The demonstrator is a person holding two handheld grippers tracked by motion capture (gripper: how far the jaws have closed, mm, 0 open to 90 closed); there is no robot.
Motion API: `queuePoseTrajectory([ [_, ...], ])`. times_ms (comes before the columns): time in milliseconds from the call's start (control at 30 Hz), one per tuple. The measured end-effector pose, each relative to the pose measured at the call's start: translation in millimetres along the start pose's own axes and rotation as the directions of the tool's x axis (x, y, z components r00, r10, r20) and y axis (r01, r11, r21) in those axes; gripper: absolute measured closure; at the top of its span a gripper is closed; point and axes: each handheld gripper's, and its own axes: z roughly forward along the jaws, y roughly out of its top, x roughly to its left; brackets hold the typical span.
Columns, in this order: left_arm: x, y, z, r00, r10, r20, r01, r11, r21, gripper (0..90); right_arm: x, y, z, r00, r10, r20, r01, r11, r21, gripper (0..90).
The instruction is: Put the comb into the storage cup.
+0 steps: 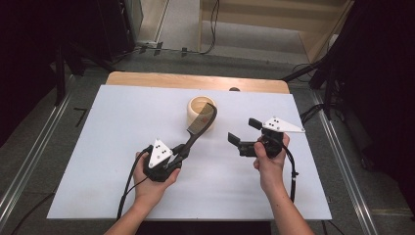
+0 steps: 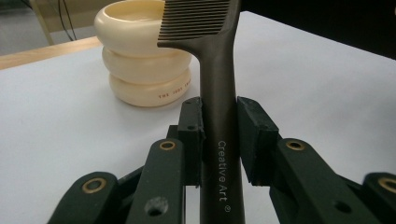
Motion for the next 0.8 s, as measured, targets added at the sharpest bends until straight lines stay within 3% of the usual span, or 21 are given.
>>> queuePoseTrajectory([
  [800,-8.6,1.2,-2.5,0.9997,0.023,0.013,-0.022,0.9994,-0.028,72.6,16.8,5.6,43.7,0.9951,0.075,-0.064,-0.072,0.996,0.046,0.0],
])
